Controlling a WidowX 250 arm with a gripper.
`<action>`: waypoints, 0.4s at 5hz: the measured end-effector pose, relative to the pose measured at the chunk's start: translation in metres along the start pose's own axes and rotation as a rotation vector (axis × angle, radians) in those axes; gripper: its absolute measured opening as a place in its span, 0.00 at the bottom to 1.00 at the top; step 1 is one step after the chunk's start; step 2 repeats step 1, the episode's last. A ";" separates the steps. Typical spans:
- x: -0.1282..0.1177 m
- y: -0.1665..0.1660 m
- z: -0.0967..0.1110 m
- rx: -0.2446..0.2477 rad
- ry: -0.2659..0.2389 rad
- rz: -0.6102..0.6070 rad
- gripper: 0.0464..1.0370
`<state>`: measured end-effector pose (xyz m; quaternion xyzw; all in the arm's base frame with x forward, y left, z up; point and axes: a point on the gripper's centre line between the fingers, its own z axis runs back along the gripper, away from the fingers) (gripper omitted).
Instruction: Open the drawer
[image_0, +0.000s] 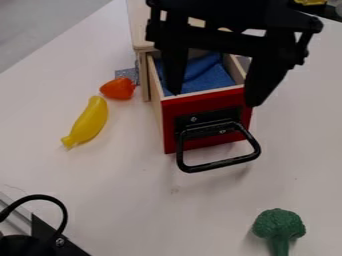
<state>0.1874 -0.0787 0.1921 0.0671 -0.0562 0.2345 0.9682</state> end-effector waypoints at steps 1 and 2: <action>0.000 0.000 0.000 -0.001 -0.001 0.000 0.96; 0.000 0.000 0.000 -0.001 -0.001 0.000 0.96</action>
